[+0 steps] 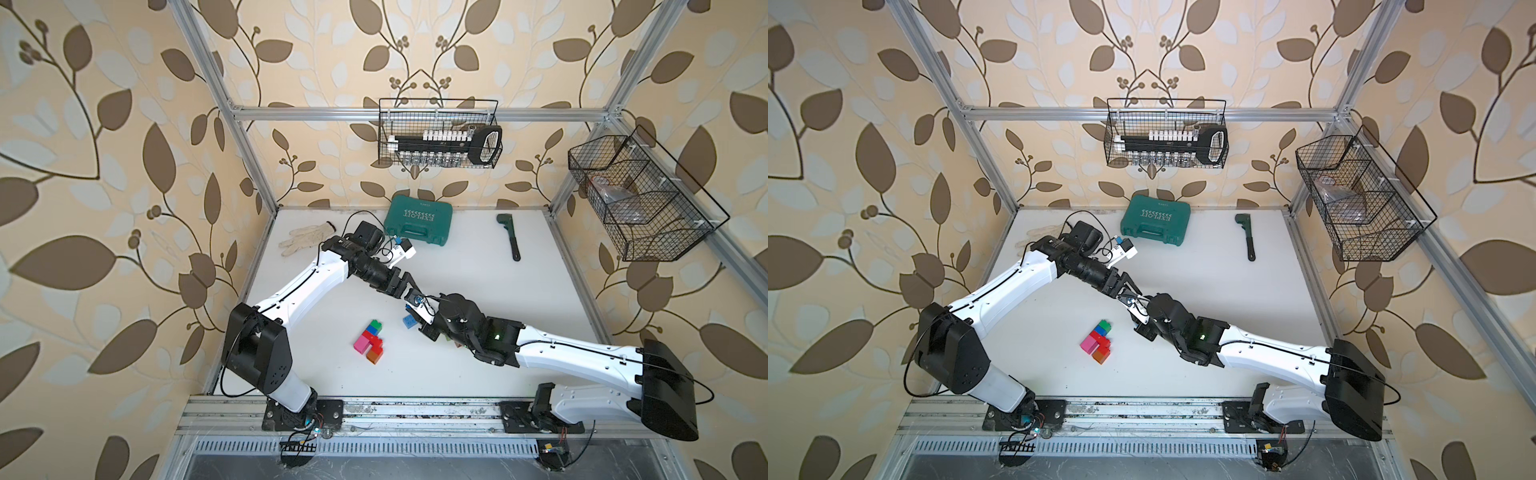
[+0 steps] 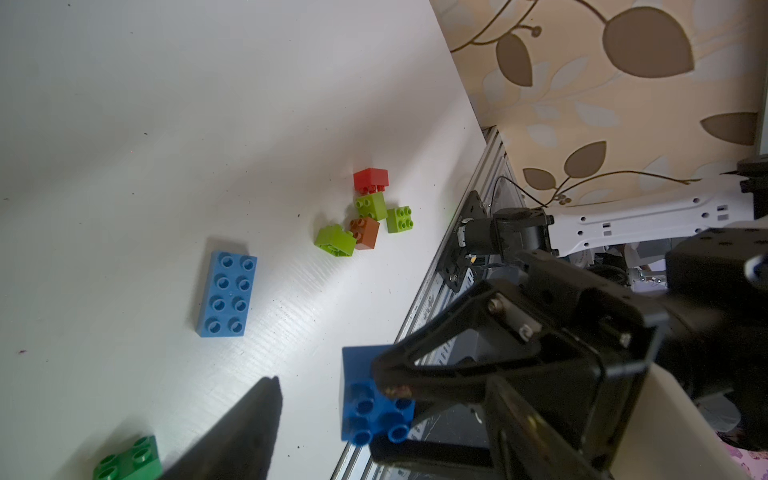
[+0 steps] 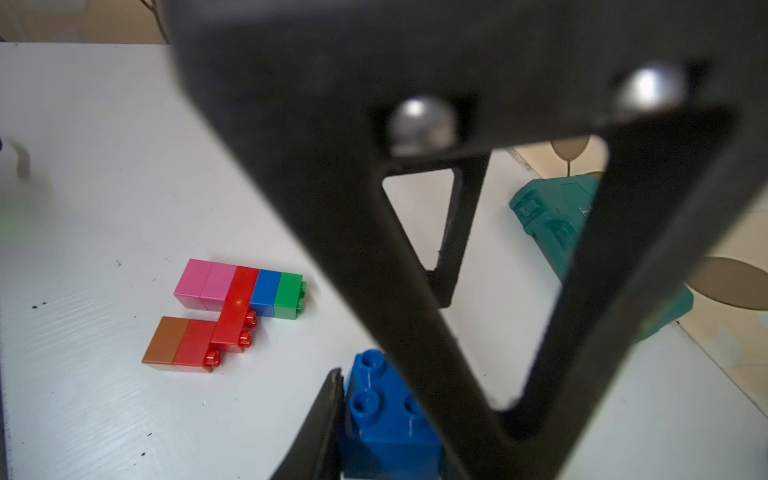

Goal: Assemble the letter h with lego
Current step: Assemble the lego brick with the lego brick.

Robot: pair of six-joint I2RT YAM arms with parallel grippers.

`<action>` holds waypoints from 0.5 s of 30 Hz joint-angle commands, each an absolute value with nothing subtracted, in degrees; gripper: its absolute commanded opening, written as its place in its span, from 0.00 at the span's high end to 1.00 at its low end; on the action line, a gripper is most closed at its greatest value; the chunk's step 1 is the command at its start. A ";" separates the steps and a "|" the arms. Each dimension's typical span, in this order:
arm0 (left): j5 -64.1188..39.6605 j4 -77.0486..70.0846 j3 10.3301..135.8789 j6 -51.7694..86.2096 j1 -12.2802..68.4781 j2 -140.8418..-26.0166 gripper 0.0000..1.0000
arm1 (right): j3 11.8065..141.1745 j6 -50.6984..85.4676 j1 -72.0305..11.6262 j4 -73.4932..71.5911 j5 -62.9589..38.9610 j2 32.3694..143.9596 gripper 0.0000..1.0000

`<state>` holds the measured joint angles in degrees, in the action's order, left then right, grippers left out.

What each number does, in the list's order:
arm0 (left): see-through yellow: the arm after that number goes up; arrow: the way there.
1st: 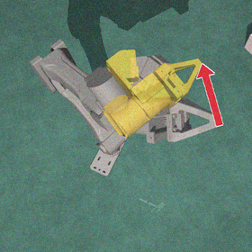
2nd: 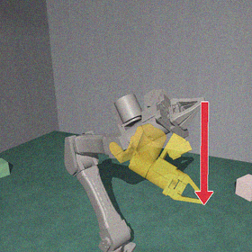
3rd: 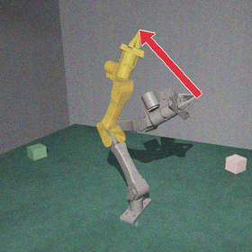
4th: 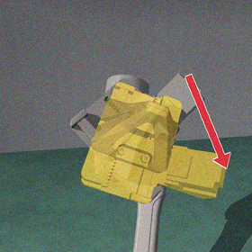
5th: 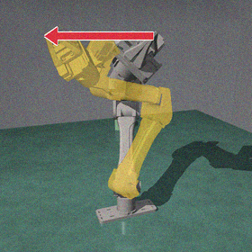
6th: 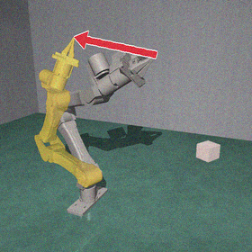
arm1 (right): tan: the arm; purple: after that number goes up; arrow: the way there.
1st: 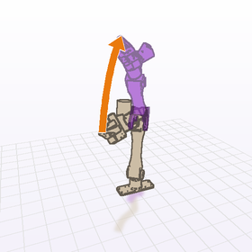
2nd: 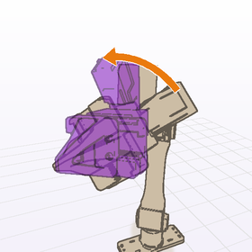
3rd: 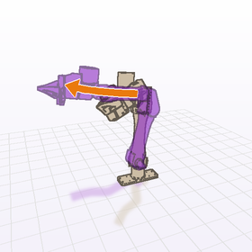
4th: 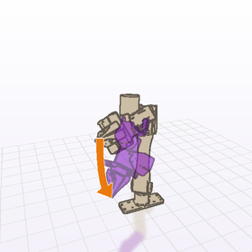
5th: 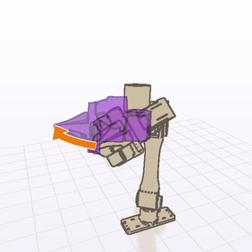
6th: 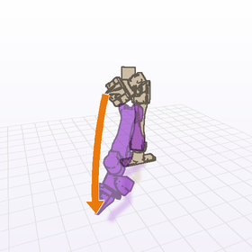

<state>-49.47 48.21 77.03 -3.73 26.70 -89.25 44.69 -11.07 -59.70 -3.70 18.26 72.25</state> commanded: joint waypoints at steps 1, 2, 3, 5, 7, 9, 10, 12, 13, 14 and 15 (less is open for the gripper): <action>-50.91 50.46 75.85 -6.76 27.51 -87.15 0.24 | 46.01 -11.36 -59.63 -7.30 21.33 71.16 0.71; -50.61 50.13 75.40 -6.85 27.46 -87.19 0.25 | 46.11 -11.38 -59.59 -6.99 21.41 70.81 0.71; -50.39 49.81 75.04 -6.80 27.51 -87.31 0.26 | 46.01 -11.41 -59.59 -6.93 21.31 70.46 0.71; -50.52 49.49 74.65 -6.52 27.47 -87.46 0.28 | 45.54 -11.34 -59.58 -7.62 21.14 69.73 0.71; -50.54 49.39 74.53 -6.50 27.60 -87.56 0.29 | 45.35 -11.81 -59.42 -8.27 21.01 69.44 0.71; -51.00 49.35 74.62 -6.58 27.60 -87.97 0.30 | 45.42 -12.31 -59.50 -8.31 21.26 69.26 0.71; -51.38 49.39 74.77 -6.52 27.59 -88.06 0.30 | 45.37 -12.46 -59.49 -8.27 21.33 69.04 0.71; -52.34 49.95 75.04 -6.72 27.79 -88.42 0.30 | 44.80 -12.75 -59.34 -9.51 20.48 68.82 0.71; -52.76 50.30 75.08 -7.14 27.97 -88.54 0.31 | 44.54 -12.87 -59.18 -10.11 19.95 68.82 0.71; -53.14 50.52 74.98 -7.73 28.26 -88.52 0.33 | 44.35 -13.08 -59.16 -10.76 19.36 68.82 0.71; -53.27 50.54 74.80 -8.29 28.62 -88.63 0.36 | 44.39 -13.51 -59.12 -11.13 19.15 68.95 0.71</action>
<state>-51.66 48.01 74.83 -5.61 27.16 -88.88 44.47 -12.62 -59.61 -5.61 19.14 70.50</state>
